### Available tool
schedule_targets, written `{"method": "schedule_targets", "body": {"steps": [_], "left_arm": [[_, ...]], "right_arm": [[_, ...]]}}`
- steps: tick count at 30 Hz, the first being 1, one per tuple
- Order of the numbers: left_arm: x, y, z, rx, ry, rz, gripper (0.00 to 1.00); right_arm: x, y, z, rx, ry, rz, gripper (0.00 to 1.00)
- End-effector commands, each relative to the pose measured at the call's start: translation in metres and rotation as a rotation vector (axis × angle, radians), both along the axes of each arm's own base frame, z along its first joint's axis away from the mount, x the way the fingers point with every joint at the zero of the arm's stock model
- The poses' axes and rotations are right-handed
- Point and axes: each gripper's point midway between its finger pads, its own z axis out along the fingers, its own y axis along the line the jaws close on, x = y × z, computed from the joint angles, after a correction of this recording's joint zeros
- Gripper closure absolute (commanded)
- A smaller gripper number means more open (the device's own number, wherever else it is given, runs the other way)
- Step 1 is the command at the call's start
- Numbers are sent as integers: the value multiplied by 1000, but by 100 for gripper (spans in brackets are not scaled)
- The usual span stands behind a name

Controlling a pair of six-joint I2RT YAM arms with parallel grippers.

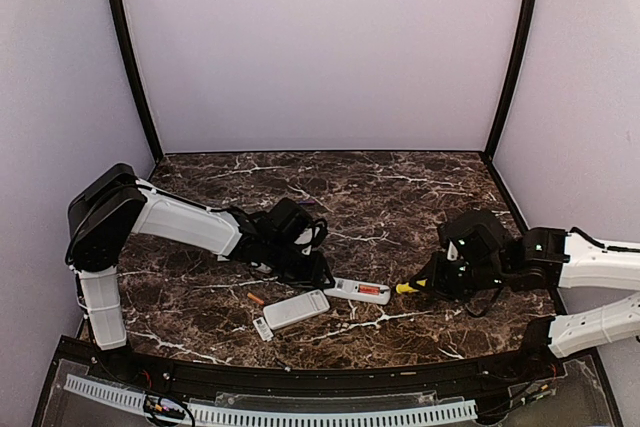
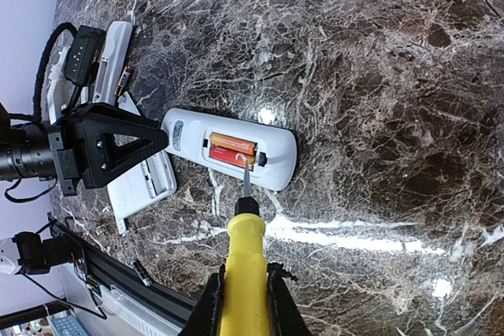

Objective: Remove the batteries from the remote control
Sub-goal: Remove the battery from the remote control without the battery cover.

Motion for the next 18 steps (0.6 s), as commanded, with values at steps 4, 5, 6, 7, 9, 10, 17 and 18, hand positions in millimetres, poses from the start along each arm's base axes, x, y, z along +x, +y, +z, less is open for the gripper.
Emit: {"method": "schedule_targets", "body": {"steps": [4,5,6,7,9,10,17,18], "left_arm": [[-6,-2,9,-9,4,-26,70],[-6,-1,9,-7,5,-26,70],[-6,-1,8,-7,5,-26,70],[-5,-1,9,-7,4,-26,70],[-5,-2,9,-7,4,-27,70],[-5,-2,9,-7,3,-26,70],[-5,-2,8,-7,5,-28,71],[-5,-2,8,-7,5,-27,71]], "right_arm": [[0,-1,-7,-24,14,-6,100],[0,-1,-7,-25,15,-8,100],[0,-1,-8,-26,17,-6,100],[0,-1,-8,-28,17,-7,100],[0,-2,-8,-34,18,-9,100],[0,-3,-8,-35,17,-10,100],[0,-6,-5,-44,16,-17,100],[0,-6,-4,-43,15,-18,100]]}}
